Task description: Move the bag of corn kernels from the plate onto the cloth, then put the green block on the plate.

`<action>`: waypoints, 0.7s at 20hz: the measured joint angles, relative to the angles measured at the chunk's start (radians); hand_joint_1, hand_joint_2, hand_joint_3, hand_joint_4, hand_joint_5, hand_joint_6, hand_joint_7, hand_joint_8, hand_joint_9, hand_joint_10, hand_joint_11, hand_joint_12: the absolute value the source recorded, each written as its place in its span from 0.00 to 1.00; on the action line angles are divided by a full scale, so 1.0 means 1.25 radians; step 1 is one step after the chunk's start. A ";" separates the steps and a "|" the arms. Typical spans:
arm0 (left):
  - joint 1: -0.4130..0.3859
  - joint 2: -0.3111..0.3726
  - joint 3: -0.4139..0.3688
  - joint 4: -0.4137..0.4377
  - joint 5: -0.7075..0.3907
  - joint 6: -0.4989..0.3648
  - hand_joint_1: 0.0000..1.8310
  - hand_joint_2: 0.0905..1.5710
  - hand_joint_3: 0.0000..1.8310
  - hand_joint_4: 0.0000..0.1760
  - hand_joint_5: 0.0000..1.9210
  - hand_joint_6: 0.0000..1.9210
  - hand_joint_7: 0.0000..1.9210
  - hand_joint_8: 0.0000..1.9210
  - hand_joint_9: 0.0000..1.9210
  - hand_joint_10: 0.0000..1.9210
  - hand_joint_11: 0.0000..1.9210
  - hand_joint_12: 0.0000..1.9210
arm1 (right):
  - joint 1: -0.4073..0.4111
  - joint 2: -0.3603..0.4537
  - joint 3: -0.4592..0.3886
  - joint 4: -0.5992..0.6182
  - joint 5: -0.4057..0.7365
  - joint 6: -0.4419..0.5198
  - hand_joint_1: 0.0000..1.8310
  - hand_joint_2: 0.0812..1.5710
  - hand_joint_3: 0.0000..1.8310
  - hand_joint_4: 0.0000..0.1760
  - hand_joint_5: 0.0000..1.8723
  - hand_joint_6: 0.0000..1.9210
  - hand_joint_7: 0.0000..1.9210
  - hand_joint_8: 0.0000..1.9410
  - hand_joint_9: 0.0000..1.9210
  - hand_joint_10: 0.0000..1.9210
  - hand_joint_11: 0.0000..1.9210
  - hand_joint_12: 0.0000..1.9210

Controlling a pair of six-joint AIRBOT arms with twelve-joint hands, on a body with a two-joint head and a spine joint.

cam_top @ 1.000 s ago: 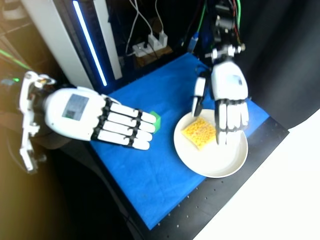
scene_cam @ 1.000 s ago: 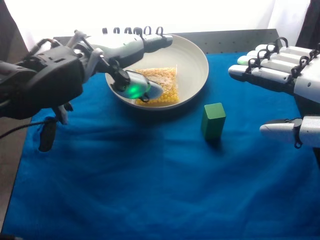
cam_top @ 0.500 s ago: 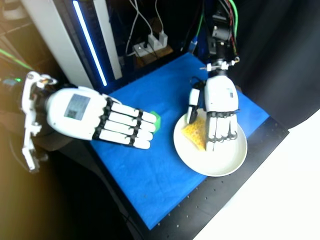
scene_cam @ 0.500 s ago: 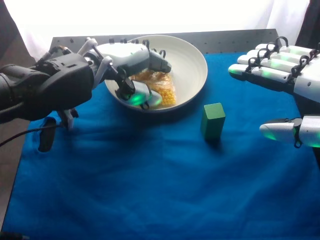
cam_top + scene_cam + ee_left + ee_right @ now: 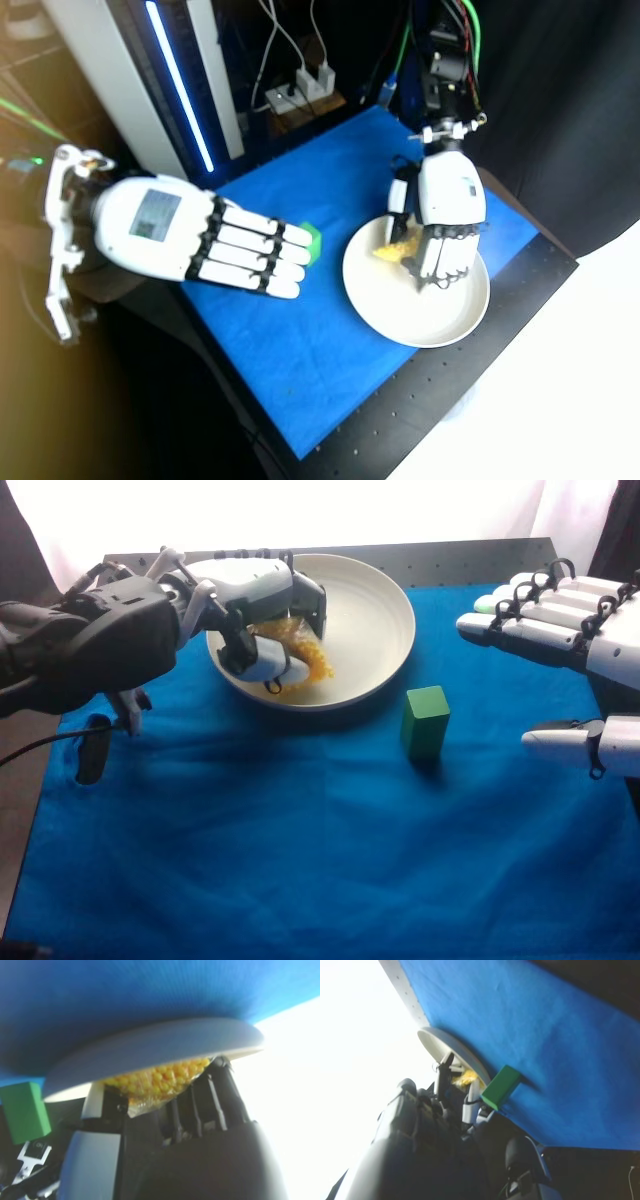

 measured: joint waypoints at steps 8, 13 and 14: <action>-0.023 0.137 -0.156 0.122 -0.193 -0.076 0.86 0.78 0.00 0.00 0.11 0.51 0.14 0.59 0.29 0.87 0.25 1.00 | -0.008 0.000 0.000 0.007 0.004 0.000 0.16 0.85 0.00 0.00 0.00 0.00 0.00 0.00 0.00 0.00 0.00 0.00; 0.152 0.266 -0.311 0.169 -0.391 -0.167 0.61 0.84 0.00 0.00 0.27 0.76 0.14 0.69 0.22 0.83 0.23 1.00 | -0.010 0.000 0.000 0.013 -0.002 0.000 0.23 0.84 0.00 0.00 0.00 0.00 0.00 0.00 0.00 0.00 0.00 0.00; 0.179 0.277 -0.327 0.171 -0.410 -0.178 0.57 0.85 0.00 0.00 0.28 0.82 0.12 0.66 0.18 0.84 0.23 1.00 | -0.010 0.000 -0.001 0.013 -0.001 0.000 0.24 0.83 0.00 0.00 0.00 0.00 0.00 0.00 0.00 0.00 0.00 0.00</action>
